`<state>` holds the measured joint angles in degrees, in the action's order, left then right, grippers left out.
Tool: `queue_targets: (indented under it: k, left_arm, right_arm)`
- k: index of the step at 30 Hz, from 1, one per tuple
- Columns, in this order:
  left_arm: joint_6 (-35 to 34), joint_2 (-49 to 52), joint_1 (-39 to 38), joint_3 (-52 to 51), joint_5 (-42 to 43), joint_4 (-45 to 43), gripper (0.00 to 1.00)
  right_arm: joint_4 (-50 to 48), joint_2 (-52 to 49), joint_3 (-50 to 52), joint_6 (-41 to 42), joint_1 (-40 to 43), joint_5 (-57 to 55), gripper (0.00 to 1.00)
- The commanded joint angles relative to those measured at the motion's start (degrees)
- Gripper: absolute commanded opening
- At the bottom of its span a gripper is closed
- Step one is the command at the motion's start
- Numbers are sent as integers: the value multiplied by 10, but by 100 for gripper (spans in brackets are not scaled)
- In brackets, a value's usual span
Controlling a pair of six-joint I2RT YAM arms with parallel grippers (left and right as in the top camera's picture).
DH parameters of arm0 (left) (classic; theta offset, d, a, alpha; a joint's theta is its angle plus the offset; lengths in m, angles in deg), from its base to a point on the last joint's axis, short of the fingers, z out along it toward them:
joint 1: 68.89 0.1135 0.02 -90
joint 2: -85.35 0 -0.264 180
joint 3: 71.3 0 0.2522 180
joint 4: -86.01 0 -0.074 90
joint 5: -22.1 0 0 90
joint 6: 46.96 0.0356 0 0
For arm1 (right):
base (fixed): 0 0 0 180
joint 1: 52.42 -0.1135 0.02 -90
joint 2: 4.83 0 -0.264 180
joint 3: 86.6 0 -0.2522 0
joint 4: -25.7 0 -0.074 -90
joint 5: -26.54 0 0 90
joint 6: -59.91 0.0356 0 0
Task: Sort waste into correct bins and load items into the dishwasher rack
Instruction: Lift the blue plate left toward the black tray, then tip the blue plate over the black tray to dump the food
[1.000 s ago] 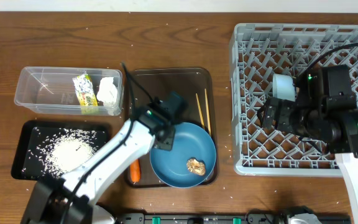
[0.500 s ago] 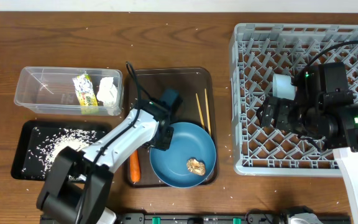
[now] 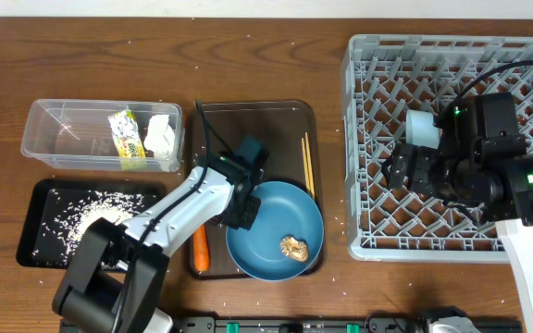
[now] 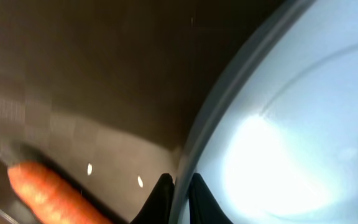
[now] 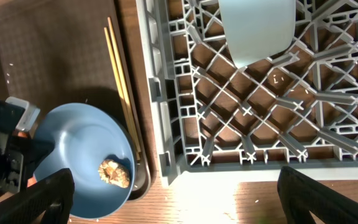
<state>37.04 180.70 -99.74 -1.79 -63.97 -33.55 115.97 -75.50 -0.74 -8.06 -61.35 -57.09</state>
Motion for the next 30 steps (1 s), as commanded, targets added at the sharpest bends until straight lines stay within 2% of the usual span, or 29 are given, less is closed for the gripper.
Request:
queue_targets:
  k: [1,4,10,14,20,23,30]
  left_arm:
    - [-24,-19,0,26,-61,42,6]
    - [-42,-52,0,65,-72,103,6]
    - [-94,-132,3,151,-154,249,6]
    - [-137,-181,36,180,-194,330,6]
    - [-289,-237,132,184,-352,440,6]
    - [-325,-242,184,184,-405,455,6]
    - [-325,-236,282,184,-474,449,6]
  right_arm:
    - [0,0,-1,7,-4,-6,98]
    - [0,0,-1,7,-4,-6,98]
    - [-1,0,-1,6,-4,-6,98]
    - [-3,0,-1,3,-4,-6,99]
    - [-10,0,-1,2,-4,-6,99]
    - [-18,0,-1,2,-4,-6,99]
    - [-21,0,-1,2,-4,-6,99]
